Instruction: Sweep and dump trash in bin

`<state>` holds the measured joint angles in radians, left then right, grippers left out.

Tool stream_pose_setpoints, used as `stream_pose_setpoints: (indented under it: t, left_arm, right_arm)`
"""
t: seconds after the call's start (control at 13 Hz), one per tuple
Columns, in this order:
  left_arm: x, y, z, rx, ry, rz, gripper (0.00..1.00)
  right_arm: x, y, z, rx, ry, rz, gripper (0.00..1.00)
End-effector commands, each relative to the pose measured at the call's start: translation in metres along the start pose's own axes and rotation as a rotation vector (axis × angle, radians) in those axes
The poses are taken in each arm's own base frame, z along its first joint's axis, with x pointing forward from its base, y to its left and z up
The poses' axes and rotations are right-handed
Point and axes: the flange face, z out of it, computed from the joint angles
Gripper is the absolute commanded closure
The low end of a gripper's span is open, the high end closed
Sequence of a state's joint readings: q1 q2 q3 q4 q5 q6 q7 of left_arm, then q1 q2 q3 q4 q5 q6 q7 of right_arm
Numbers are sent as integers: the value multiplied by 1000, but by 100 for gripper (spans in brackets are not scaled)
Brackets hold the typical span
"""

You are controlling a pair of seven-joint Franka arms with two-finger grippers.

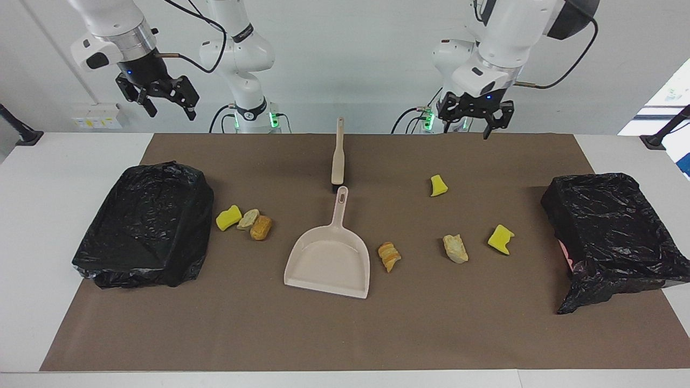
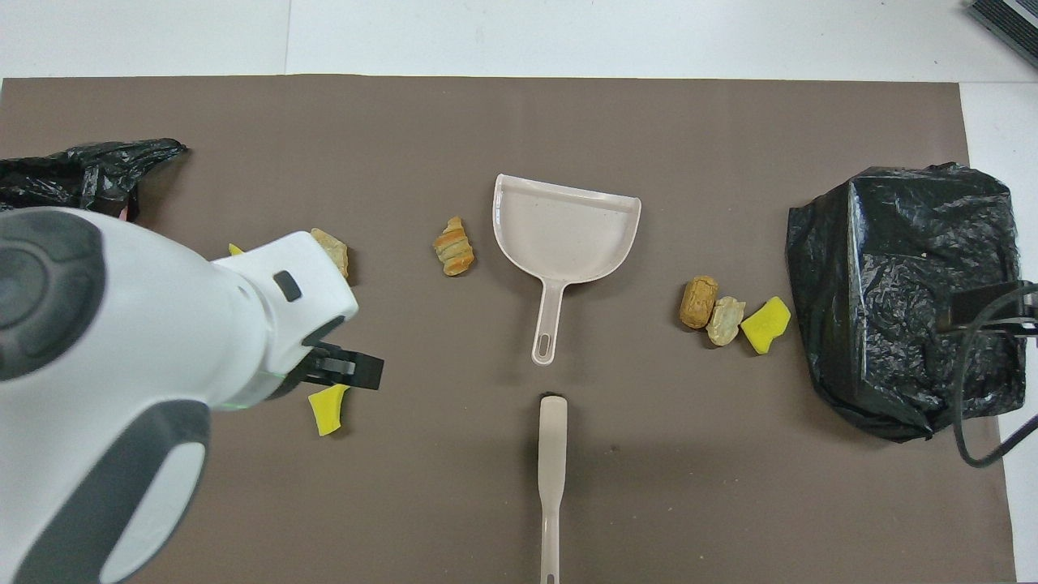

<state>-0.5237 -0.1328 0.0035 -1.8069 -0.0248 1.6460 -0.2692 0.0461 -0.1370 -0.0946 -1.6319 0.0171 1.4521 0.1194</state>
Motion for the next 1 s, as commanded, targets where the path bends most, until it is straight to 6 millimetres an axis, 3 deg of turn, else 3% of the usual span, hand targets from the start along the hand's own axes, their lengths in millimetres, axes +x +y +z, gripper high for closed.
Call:
stream_pose_setpoints:
  t: [0.0,0.23,0.39,0.54,0.69,0.92]
  left_arm:
    - [-33,42,27,-8,24,-30,0]
    - [-65,95,63,-2,15,-7,0]
    - [-87,126,88,-1,15,4,0]
    - [-104,152,108,1,12,10,0]
    - [-117,190,146,7,9,4,0]
    - [-146,215,186,12,7,22,0]
  right_arm:
    - [-4,4,8,-6,-13,-11,0]
    - [16,-13,28,-9,-7,-32,0]
    - [34,-36,49,-3,-1,-20,0]
    - [50,-67,71,-7,-6,-14,0]
    - [62,-98,96,-6,-15,-18,0]
    - [81,-134,144,79,-72,14,0]
